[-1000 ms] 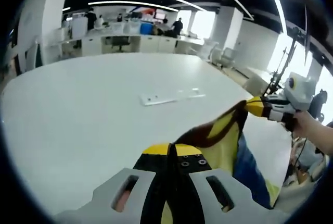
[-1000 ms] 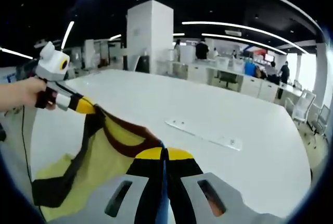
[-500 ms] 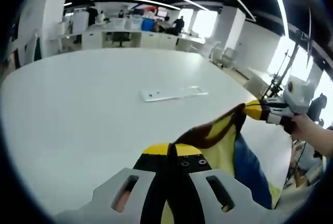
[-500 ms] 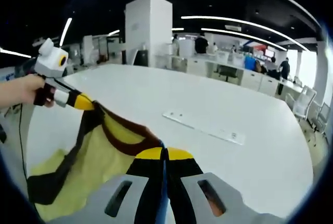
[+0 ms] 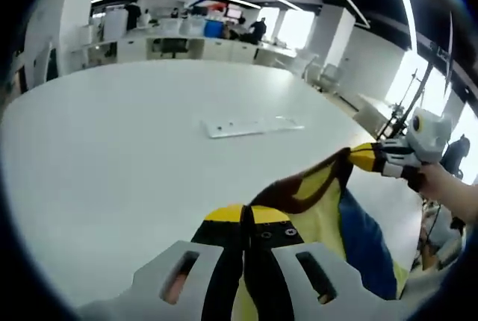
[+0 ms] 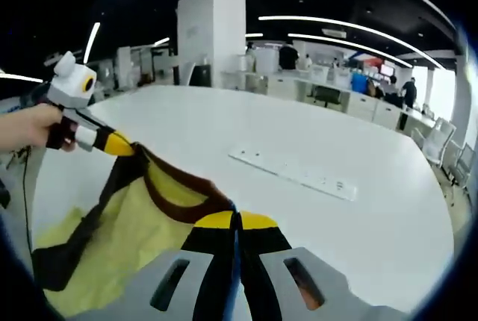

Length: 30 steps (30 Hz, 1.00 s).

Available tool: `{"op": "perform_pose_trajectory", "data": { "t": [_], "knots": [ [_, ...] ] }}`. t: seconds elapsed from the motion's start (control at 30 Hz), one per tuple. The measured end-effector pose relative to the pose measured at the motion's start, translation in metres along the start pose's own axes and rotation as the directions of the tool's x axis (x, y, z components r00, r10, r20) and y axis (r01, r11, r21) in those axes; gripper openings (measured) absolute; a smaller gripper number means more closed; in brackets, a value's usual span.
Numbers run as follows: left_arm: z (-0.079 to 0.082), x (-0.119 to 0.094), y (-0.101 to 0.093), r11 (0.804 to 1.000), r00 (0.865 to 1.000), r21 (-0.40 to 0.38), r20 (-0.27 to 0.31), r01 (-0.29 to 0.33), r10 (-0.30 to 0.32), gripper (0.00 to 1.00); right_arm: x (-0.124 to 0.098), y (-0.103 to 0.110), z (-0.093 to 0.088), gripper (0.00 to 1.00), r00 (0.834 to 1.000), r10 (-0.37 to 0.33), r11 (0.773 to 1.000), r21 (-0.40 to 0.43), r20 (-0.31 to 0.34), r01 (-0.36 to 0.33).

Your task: Fold the garment on the visible template until the final outline fits inside the template.

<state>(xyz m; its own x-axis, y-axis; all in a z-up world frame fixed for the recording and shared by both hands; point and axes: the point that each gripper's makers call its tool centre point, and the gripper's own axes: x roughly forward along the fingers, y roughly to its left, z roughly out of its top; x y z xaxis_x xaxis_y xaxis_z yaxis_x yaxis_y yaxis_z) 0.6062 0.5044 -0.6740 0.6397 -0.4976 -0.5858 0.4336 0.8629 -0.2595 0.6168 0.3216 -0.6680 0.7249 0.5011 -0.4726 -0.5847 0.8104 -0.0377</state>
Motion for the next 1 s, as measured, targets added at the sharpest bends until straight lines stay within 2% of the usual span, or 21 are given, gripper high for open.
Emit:
{"op": "perform_pose_trajectory", "data": {
  "t": [0.27, 0.7, 1.0],
  "knots": [
    [-0.006, 0.013, 0.007, 1.000, 1.000, -0.008, -0.019, -0.007, 0.007, 0.00, 0.010, -0.004, -0.010, 0.01, 1.000, 0.004, 1.000, 0.004, -0.018, -0.004],
    [-0.021, 0.034, 0.019, 0.997, 0.999, -0.078, -0.046, -0.013, 0.009, 0.00, 0.029, -0.009, -0.031, 0.01, 0.998, 0.012, 1.000, 0.003, -0.066, -0.012],
    [-0.030, 0.045, 0.024, 0.996, 0.998, -0.090, -0.065, -0.016, 0.011, 0.00, 0.040, -0.011, -0.043, 0.01, 0.996, 0.020, 1.000, 0.005, -0.087, -0.020]
  ]
}}
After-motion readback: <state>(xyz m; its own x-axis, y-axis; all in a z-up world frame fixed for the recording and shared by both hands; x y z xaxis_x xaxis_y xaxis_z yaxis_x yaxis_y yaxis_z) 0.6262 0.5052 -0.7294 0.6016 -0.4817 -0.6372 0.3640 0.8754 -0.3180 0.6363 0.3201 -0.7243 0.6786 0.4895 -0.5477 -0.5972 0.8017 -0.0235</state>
